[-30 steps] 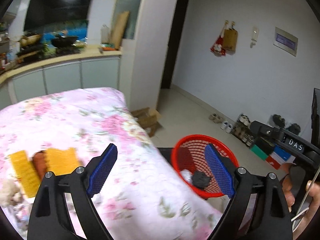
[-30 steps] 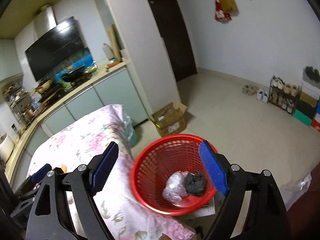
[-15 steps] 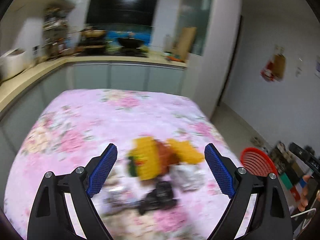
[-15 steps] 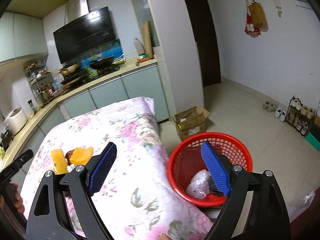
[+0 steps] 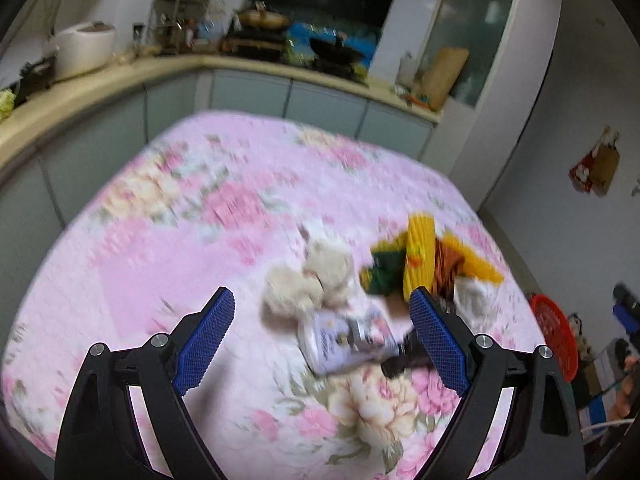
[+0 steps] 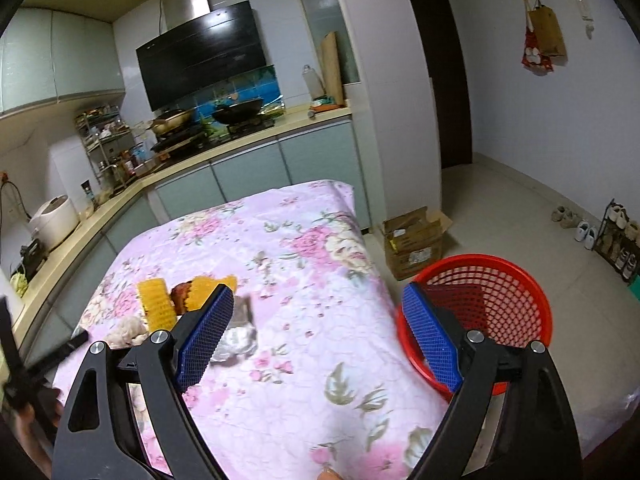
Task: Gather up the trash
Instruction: 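Grasp the silver Watsons pouch with the left tool while the right tool grasps black plastic bags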
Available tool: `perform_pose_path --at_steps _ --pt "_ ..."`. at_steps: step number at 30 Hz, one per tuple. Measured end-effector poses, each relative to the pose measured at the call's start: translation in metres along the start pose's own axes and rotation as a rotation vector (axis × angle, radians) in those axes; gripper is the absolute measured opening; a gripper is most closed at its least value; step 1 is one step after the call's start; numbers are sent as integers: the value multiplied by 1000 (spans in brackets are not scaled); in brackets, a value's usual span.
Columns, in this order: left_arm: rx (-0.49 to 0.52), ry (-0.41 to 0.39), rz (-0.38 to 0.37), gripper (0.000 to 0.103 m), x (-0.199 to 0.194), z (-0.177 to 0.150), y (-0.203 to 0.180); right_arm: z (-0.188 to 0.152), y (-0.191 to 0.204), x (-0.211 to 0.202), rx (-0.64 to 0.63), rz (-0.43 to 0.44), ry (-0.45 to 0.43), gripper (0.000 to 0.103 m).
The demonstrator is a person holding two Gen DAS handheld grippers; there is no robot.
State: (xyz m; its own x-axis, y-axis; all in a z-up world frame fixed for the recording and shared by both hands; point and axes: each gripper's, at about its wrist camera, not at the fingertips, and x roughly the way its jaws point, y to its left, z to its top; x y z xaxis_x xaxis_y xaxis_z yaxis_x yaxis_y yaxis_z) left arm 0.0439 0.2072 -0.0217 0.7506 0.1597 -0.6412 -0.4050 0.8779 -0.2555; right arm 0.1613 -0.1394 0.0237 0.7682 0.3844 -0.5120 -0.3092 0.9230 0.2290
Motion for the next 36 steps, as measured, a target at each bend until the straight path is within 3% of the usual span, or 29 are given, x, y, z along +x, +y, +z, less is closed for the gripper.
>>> perform_pose_path --at_steps 4,13,15,17,23,32,36 --pt "16 78 -10 86 32 -11 -8 -4 4 5 -13 19 18 83" --pt "11 147 17 86 75 -23 -9 -13 -3 21 6 12 73 83" --pt "16 134 20 85 75 -24 -9 -14 -2 22 0 13 75 83" --pt "33 126 17 76 73 -26 -10 -16 0 23 -6 17 80 83" --pt "62 111 7 69 68 -30 -13 -24 10 29 -23 30 108 83" --pt "59 97 -42 68 38 -34 -7 -37 36 36 -55 85 139 83" --pt "60 53 -52 68 18 -26 -5 -44 54 42 -88 122 158 83"
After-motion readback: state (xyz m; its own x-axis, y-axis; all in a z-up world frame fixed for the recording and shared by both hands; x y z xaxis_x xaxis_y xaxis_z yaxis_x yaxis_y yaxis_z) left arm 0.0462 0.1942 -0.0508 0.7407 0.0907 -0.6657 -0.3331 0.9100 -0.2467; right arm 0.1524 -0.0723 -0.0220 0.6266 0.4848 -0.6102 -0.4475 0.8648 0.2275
